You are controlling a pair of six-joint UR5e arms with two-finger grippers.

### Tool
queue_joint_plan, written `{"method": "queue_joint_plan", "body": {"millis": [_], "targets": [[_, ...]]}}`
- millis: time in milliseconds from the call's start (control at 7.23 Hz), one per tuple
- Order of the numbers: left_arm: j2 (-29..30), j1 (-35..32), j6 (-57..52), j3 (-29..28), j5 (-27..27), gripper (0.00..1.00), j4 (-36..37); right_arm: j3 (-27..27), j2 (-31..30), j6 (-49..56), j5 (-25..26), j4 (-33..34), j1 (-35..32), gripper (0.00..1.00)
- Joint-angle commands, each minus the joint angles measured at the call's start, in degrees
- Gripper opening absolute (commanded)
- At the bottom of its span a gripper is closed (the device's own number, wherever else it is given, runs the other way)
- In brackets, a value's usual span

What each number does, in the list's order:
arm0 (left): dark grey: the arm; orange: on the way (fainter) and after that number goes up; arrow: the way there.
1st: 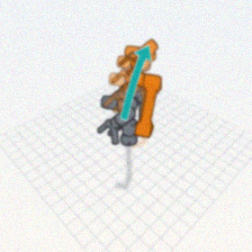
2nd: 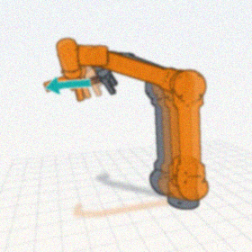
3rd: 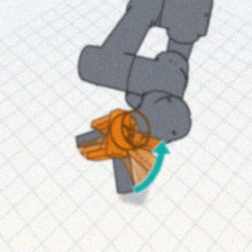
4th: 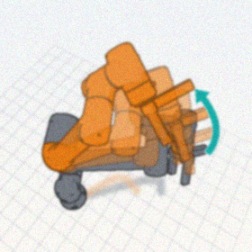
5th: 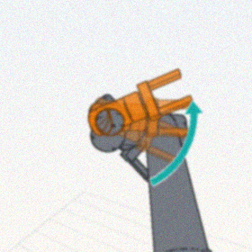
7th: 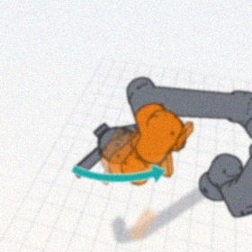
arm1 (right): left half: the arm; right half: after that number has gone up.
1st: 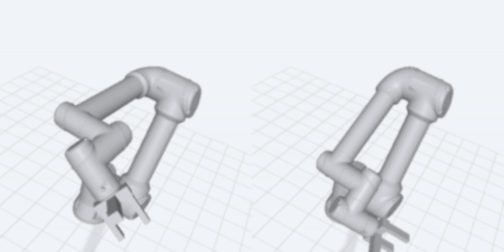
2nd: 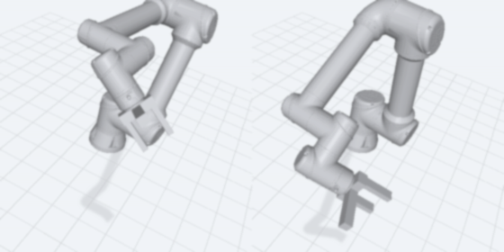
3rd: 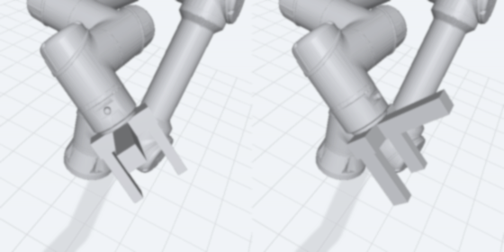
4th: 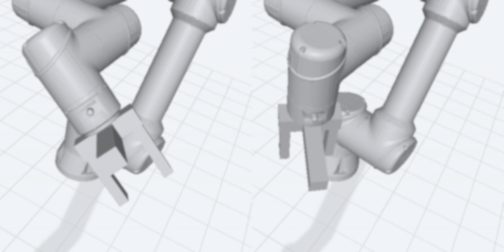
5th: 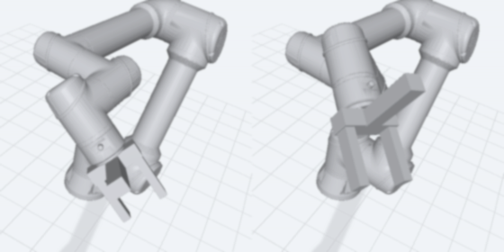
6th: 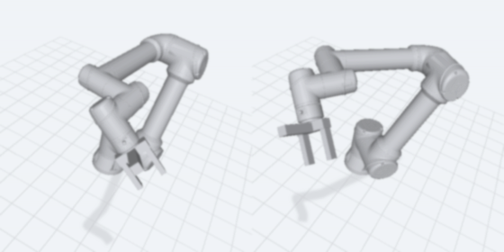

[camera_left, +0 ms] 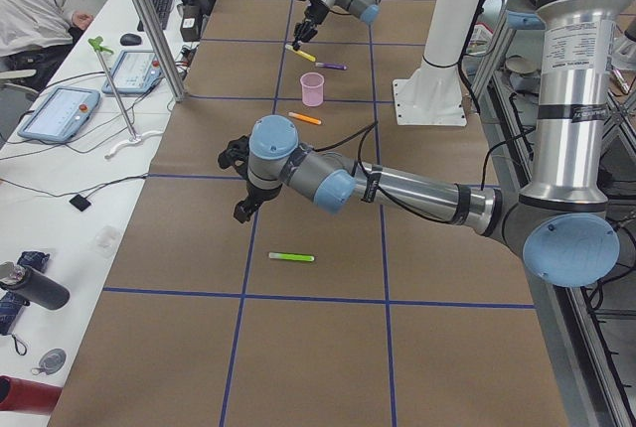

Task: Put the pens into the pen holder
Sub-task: 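Carry the yellow marker with the right gripper over the purple cup, then lower the yellow marker into the cup and open the right gripper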

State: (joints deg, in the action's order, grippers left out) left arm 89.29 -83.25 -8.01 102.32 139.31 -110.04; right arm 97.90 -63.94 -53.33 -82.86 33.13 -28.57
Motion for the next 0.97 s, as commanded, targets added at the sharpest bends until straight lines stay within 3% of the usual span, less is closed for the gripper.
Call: {"method": "queue_joint_plan", "body": {"millis": [0,415,553,692,830], "targets": [[0.0,0.5,0.0,-0.3,0.0,1.0,0.0,-0.3,0.7,-0.9,14.2,0.1,6.5,0.0],[0.0,0.6,0.0,-0.3,0.0,1.0,0.0,-2.7,2.4,-0.8,23.0,0.6,10.7,0.0],[0.2,0.7,0.0,-0.3,0.1,1.0,0.0,-3.5,2.7,-0.9,23.0,0.4,10.8,0.18],[0.3,0.7,0.0,-0.3,0.1,1.0,0.0,-3.8,2.8,-1.0,23.1,0.4,11.2,0.7],[0.3,0.7,0.0,-0.3,0.0,1.0,0.0,-4.0,2.8,-1.6,23.4,0.6,11.7,0.97]]}}
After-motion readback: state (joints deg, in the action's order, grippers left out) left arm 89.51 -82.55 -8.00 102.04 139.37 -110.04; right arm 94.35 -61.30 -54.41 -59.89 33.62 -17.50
